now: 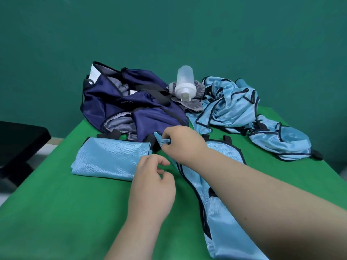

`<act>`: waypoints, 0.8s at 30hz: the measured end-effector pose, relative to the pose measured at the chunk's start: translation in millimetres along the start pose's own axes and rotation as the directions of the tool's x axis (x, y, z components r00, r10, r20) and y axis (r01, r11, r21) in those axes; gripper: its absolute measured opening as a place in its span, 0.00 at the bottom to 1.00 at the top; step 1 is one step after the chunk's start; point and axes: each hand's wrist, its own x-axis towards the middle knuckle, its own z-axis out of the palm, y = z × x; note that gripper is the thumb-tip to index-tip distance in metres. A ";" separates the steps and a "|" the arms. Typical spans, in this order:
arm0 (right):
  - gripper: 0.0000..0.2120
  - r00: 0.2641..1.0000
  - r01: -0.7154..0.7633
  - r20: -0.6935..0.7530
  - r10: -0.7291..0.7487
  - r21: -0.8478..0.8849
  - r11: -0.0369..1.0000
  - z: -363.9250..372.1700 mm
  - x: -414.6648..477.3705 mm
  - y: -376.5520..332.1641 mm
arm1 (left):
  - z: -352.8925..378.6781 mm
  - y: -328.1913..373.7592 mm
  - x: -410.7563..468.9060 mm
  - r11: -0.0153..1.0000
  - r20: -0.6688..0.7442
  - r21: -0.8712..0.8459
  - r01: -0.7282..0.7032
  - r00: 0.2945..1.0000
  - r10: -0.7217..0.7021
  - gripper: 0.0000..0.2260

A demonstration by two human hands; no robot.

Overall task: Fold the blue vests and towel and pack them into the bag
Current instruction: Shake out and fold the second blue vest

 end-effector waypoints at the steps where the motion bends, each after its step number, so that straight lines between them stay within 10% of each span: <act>1: 0.07 1.000 -0.011 -0.014 0.012 0.008 1.000 -1.3 -0.5 2.8 | 2.0 0.8 0.1 1.000 0.011 0.003 -0.004 1.000 0.004 0.13; 16: 0.17 0.823 -0.504 -0.064 0.565 0.377 0.777 -34.1 -88.1 151.3 | 51.5 21.2 -10.9 0.992 0.208 0.038 -0.122 0.972 0.112 0.07; 24: 0.26 0.820 -0.523 -0.028 0.571 0.366 0.770 -13.9 -109.1 182.4 | 67.8 23.0 -13.0 0.986 0.352 0.082 -0.147 0.930 0.110 0.05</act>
